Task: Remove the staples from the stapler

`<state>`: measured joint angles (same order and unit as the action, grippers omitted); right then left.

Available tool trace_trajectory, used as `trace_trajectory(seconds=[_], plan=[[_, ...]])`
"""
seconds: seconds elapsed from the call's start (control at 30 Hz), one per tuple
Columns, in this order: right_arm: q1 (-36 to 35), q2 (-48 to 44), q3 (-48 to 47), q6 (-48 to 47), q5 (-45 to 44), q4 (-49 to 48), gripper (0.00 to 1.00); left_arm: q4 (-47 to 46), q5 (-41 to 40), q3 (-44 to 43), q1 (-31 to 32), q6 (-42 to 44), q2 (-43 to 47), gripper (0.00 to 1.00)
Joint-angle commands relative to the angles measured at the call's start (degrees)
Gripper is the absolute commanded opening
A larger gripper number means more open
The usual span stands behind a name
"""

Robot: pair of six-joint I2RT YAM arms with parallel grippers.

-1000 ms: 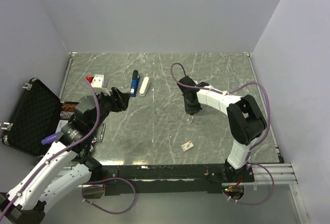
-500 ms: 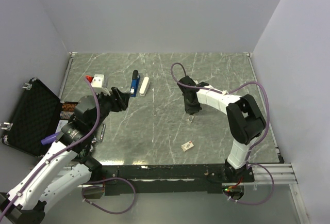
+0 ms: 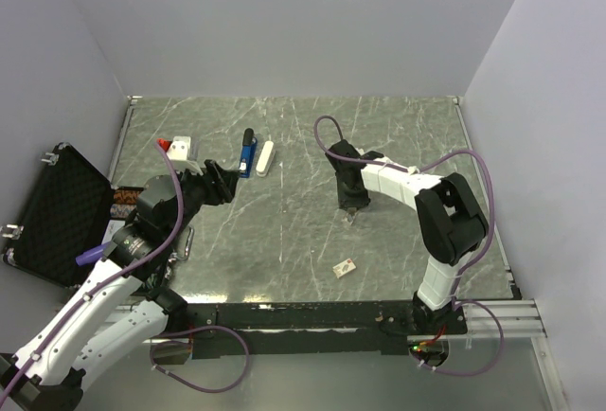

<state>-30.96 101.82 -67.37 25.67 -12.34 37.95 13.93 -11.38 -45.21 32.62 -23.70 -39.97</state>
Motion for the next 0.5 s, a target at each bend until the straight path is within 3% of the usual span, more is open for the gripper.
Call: trace_trajectory(seconds=[0.0, 0.47], plan=[[0.38, -1.27, -1.09, -0.01, -0.58, 0.19, 0.42, -2.86, 1.01, -0.32, -0.28, -0.82, 0.33, 0.61], [1.78, -5.67, -1.09, -10.80, -3.58, -0.42, 0.45, -3.04, 1.53, -0.23, -0.45, -0.91, 0.15, 0.61]])
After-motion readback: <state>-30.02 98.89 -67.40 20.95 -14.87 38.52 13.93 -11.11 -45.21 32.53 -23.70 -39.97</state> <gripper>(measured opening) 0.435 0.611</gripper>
